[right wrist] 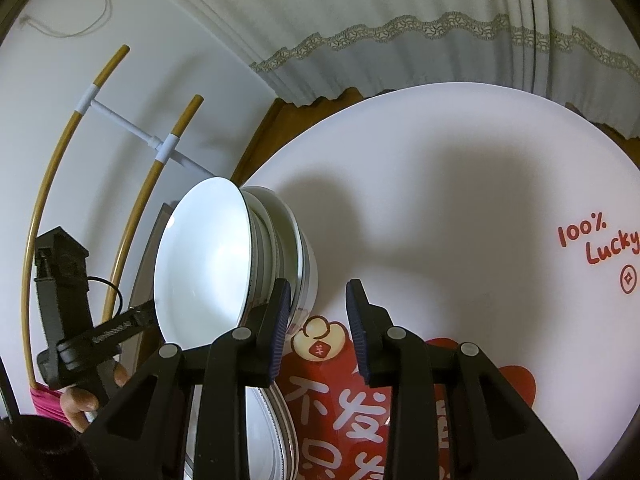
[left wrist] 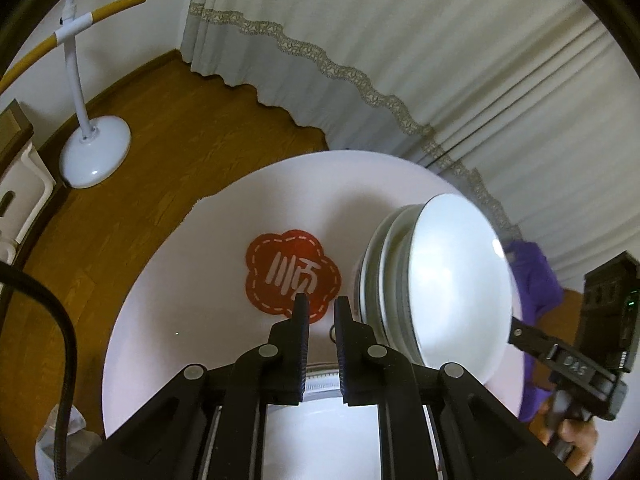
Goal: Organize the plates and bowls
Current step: 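Lift the nested white bowls off the cloth with both tools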
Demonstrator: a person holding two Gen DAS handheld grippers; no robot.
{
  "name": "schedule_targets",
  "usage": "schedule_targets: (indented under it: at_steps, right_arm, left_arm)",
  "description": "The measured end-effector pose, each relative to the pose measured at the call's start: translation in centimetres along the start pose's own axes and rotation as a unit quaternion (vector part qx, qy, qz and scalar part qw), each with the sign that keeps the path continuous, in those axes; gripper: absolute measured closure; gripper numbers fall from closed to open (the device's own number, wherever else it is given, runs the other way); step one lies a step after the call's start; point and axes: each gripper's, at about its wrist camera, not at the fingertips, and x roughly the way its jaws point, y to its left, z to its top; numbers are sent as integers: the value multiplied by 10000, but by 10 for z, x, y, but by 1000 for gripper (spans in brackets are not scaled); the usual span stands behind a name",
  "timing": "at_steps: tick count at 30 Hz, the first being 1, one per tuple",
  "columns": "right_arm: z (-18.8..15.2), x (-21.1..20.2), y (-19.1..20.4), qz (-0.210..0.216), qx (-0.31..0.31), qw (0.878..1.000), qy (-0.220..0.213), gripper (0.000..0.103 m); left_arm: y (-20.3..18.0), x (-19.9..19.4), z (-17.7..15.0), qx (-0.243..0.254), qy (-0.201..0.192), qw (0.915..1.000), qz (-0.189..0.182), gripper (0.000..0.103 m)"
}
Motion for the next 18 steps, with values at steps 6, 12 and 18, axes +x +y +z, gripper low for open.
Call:
schedule_targets:
  at_steps: [6, 12, 18]
  right_arm:
    - [0, -1, 2, -47, -7, 10000, -1, 73]
    - [0, -1, 1, -42, 11, 10000, 3, 72]
    - [0, -1, 1, -54, 7, 10000, 2, 72]
  left_arm:
    - [16, -15, -6, -13, -22, 9999, -100, 96]
    - [21, -23, -11, 19, -32, 9998, -183, 95]
    - [17, -15, -8, -44, -37, 9998, -183, 94]
